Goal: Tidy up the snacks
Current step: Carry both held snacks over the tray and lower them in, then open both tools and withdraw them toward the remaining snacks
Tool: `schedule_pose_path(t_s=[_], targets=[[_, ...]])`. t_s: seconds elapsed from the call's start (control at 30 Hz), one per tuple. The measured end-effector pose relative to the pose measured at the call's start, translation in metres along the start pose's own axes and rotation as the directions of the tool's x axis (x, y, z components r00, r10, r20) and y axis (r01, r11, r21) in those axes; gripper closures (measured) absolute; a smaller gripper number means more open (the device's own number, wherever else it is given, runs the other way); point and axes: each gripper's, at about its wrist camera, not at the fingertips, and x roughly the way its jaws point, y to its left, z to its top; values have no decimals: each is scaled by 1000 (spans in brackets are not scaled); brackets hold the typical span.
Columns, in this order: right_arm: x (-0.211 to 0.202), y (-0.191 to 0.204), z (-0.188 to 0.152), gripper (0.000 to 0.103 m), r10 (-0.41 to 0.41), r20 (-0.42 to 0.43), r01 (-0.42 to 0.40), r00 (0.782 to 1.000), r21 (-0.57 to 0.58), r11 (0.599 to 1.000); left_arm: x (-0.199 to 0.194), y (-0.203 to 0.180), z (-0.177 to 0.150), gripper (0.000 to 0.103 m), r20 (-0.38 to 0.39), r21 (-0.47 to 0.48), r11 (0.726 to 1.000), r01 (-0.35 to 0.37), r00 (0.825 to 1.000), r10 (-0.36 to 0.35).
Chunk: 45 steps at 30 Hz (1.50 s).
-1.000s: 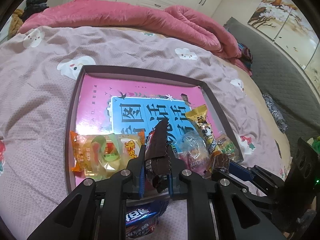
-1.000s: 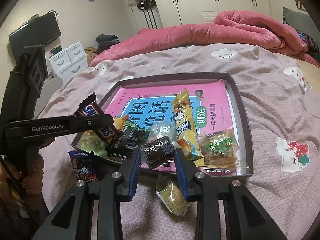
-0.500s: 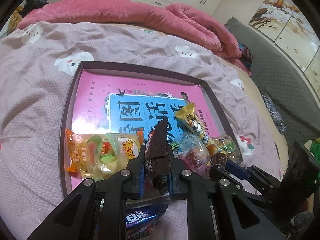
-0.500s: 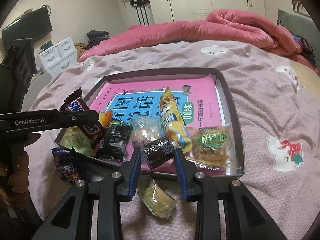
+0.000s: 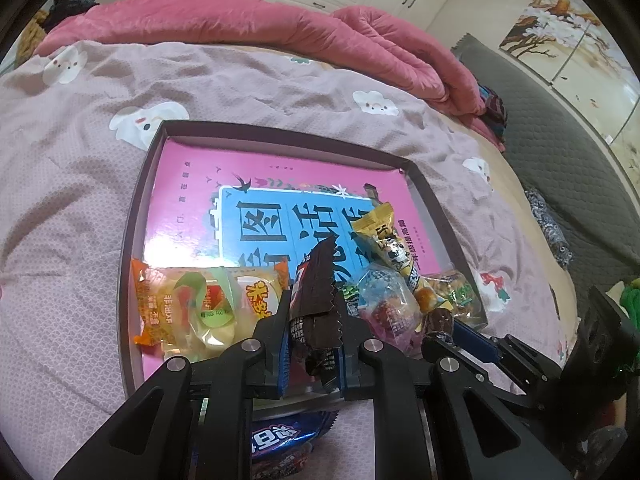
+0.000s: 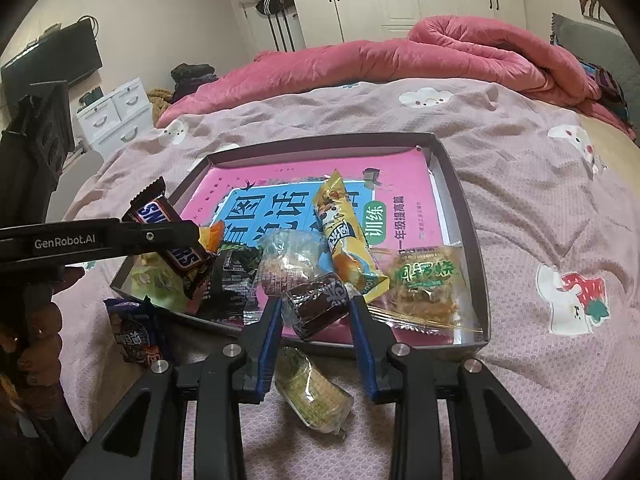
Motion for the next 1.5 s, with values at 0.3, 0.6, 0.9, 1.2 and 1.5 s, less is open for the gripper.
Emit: schedule_pose_path(t_s=[0.3,0.6,0.9,1.2,1.5], targets=[[-2,-2,0,68,3,2,-3,1000,7,1000,0,2,0,86,-6,-11,1000,4,1000,-4],[-8,-4,1,68,2,21,-2,1000,17,1000,-3,3,-1,80,-2,-26,1000,2,1000,-2],[-12,-6,1,68,4,30,-5,1000,31,1000,-9,2,1,68,14,-19,1000,-1,1000,1],[-13,-8,2,68,3,34,-4,999,41,999,-16,-3,2,55,35,-8,1000,-9,999,9],[-16,-9,2,63,20,43,-22,999,61,998,-24,-5,2,48,44,-8,1000,-8,999,8]])
